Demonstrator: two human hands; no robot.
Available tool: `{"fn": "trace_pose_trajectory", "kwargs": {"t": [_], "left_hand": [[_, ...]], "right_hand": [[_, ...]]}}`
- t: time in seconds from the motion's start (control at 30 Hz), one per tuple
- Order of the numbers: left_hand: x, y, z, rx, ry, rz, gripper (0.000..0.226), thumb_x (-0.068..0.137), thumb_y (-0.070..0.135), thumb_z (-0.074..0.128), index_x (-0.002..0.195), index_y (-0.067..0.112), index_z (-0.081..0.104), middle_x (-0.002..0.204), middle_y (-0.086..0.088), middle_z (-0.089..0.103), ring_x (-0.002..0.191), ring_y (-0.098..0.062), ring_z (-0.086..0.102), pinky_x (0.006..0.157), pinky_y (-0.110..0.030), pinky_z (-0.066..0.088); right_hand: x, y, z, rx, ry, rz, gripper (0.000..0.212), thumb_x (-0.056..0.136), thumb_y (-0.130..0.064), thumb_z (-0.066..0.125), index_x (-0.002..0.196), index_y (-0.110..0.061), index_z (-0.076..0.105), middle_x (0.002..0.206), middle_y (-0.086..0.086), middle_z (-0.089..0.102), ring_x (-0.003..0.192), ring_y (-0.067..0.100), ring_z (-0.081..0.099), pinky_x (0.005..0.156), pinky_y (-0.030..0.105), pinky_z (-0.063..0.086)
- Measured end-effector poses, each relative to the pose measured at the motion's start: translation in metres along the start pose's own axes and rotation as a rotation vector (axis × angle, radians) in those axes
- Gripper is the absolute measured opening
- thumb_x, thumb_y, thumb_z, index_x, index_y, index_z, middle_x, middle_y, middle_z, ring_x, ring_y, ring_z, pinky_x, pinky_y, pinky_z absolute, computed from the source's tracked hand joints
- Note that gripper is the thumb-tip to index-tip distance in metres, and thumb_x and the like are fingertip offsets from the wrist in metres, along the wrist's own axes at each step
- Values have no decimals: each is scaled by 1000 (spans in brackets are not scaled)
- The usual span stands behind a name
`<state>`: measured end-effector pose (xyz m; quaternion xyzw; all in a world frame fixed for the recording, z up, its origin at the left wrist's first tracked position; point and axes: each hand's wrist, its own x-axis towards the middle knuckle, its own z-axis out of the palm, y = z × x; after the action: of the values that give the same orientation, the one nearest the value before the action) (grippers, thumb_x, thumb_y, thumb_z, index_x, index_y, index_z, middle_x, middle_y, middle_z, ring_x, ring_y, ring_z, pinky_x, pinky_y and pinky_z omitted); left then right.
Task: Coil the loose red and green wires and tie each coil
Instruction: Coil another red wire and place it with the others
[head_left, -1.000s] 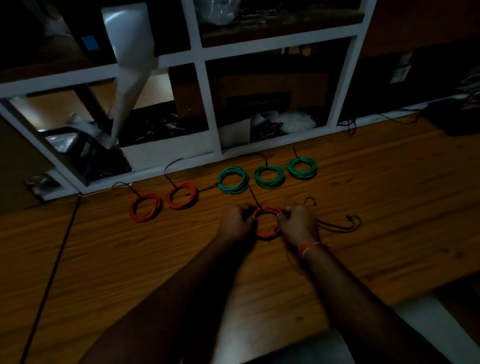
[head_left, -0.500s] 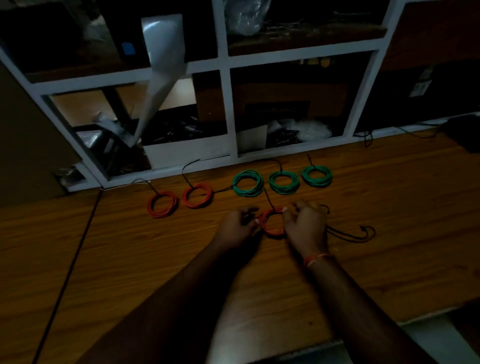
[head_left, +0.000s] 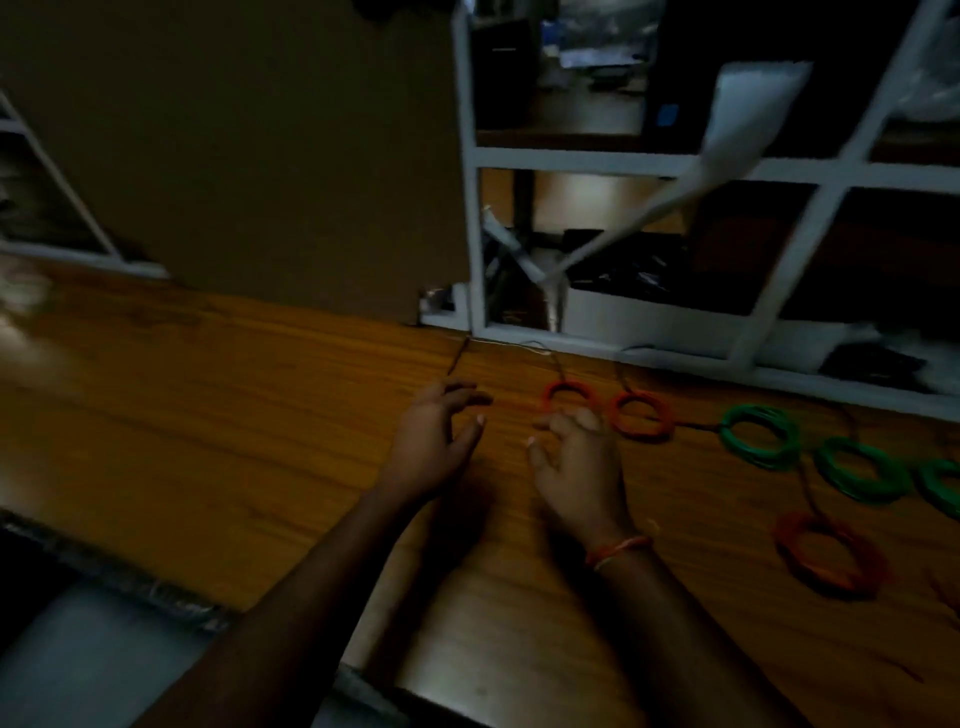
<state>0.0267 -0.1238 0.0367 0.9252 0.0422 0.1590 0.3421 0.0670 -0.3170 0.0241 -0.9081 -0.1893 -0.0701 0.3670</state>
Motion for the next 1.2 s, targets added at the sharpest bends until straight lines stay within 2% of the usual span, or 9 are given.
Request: {"fn": "trace_pose_trajectory", "kwargs": {"t": [0.07, 0.17, 0.33, 0.43, 0.57, 0.8, 0.93, 1.1, 1.2], "left_hand": [[-12, -33, -36, 0, 65, -39, 25, 99, 31, 62, 123, 31, 69, 135, 10, 54, 100, -10, 61, 83, -42, 59], [-31, -81, -89, 16, 120, -69, 24, 98, 36, 61, 120, 31, 71, 133, 9, 54, 95, -15, 63, 79, -43, 59], [-68, -165, -184, 50, 172, -177, 25, 100, 38, 59, 121, 31, 70, 137, 9, 52, 93, -23, 67, 85, -42, 57], [-90, -213, -235, 60, 195, -237, 24, 101, 40, 57, 121, 33, 69, 138, 11, 50, 95, -26, 66, 89, -42, 55], [-110, -267, -287, 88, 243, -307, 25, 102, 41, 56, 122, 33, 68, 137, 13, 50, 95, -24, 66, 84, -41, 57], [-94, -328, -339, 81, 296, -360, 23, 103, 36, 57, 121, 30, 69, 138, 9, 51, 115, -10, 56, 92, -43, 54], [-70, -356, -352, 95, 274, -371, 23, 102, 40, 57, 121, 33, 69, 138, 10, 50, 102, -14, 62, 88, -43, 55], [-34, -399, -375, 115, 323, -391, 21, 100, 36, 60, 118, 33, 70, 137, 7, 52, 119, -8, 54, 94, -43, 53], [-19, -422, -386, 106, 325, -403, 20, 98, 36, 62, 115, 36, 71, 134, 9, 54, 107, -10, 60, 87, -38, 54]], "right_hand": [[6, -37, 32, 30, -43, -64, 23, 94, -26, 64, 115, -22, 71, 113, 1, 55, 113, 20, 50, 92, 30, 42], [15, -94, 80, 41, -103, -128, 22, 94, -26, 64, 115, -24, 70, 110, -3, 52, 111, 17, 49, 89, 28, 41], [22, -192, 163, 66, -182, -222, 20, 92, -29, 65, 111, -26, 70, 112, 0, 56, 112, 21, 54, 93, 36, 48], [23, -247, 211, 99, -246, -254, 19, 92, -26, 66, 110, -26, 71, 114, 0, 57, 113, 22, 56, 91, 33, 48], [21, -302, 270, 140, -321, -291, 17, 91, -24, 68, 107, -26, 72, 114, 0, 58, 112, 22, 58, 92, 34, 50], [50, -354, 333, 154, -386, -333, 17, 92, -26, 66, 108, -28, 70, 113, -2, 56, 111, 20, 57, 91, 39, 52], [78, -372, 363, 162, -385, -307, 18, 93, -25, 66, 111, -28, 70, 117, -3, 56, 114, 17, 55, 90, 34, 52], [123, -395, 406, 201, -387, -331, 16, 92, -27, 67, 107, -33, 68, 115, -6, 55, 114, 16, 55, 90, 33, 51], [144, -412, 428, 223, -392, -345, 15, 92, -28, 66, 107, -32, 69, 114, -6, 55, 113, 16, 54, 91, 36, 52]]}}
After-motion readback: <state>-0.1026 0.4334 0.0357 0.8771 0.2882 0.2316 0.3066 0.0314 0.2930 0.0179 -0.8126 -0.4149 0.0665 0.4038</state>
